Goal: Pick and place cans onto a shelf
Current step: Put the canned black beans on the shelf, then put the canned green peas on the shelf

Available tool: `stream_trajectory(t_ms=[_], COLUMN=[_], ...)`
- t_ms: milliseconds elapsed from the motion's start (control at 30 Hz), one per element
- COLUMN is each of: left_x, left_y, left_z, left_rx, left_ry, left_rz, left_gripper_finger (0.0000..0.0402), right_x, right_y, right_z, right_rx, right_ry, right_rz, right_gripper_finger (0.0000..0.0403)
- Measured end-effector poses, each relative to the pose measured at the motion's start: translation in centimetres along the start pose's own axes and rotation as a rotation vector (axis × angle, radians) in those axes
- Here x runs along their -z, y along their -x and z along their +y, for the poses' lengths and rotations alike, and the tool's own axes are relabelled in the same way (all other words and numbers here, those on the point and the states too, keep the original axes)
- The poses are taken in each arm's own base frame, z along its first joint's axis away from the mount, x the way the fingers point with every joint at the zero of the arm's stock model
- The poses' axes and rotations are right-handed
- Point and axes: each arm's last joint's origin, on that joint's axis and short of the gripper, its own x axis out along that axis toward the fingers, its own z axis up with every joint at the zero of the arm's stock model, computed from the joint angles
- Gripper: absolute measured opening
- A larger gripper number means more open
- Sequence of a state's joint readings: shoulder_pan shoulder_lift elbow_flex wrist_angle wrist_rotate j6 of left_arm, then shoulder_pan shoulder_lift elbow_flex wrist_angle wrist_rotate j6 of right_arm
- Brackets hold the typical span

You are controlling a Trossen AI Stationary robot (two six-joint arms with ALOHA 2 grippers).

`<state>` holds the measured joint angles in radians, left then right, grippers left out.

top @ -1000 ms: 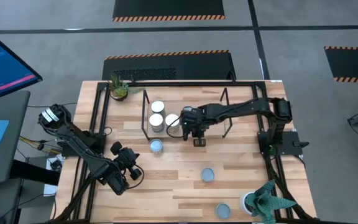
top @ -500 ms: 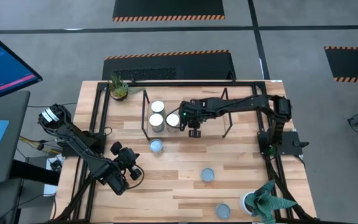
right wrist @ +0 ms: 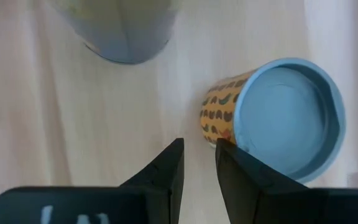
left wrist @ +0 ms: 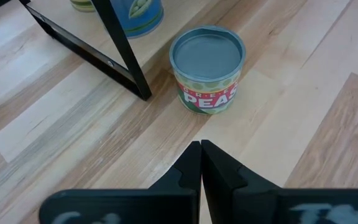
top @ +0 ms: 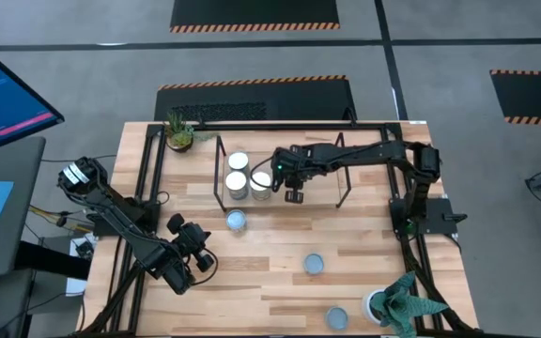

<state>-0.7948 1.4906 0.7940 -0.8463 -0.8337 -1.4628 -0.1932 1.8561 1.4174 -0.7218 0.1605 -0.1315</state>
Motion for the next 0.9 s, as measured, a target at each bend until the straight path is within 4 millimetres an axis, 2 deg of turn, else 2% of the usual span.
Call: stream_trajectory(t_ms=[233, 333, 400, 567, 700, 800, 900], left_x=[0.0, 0.0, 0.0, 0.0, 0.0, 0.0, 0.0], left_y=[0.0, 0.0, 0.0, 0.0, 0.0, 0.0, 0.0], left_z=[0.0, 0.0, 0.0, 0.0, 0.0, -0.1, -0.1], left_rx=[0.0, 0.0, 0.0, 0.001, 0.001, 0.007, 0.006], left_ry=[0.005, 0.006, 0.006, 0.006, 0.008, 0.013, 0.013], left_rz=[0.0, 0.0, 0.0, 0.0, 0.0, -0.001, -0.002], left_gripper_finger=[0.0, 0.0, 0.0, 0.0, 0.0, 0.0, 0.0], right_x=[0.3, 0.3, 0.3, 1.0, 1.9, 2.8, 3.5], right_y=[0.0, 0.5, 1.7, 5.2, 8.0, 9.5, 10.4], right_z=[0.1, 1.3, 2.5, 6.1, 10.0, 13.3, 16.3], right_rx=[0.044, -0.022, -0.109, -0.215, -0.256, -0.276, -0.214], right_ry=[-0.015, -0.034, -0.043, -0.027, 0.032, 0.1, 0.148], right_rz=[0.037, 0.063, 0.108, 0.286, 0.356, 0.356, 0.307], right_gripper_finger=[0.0116, 0.0116, 0.0116, 0.0116, 0.0116, 0.0116, 0.0116])
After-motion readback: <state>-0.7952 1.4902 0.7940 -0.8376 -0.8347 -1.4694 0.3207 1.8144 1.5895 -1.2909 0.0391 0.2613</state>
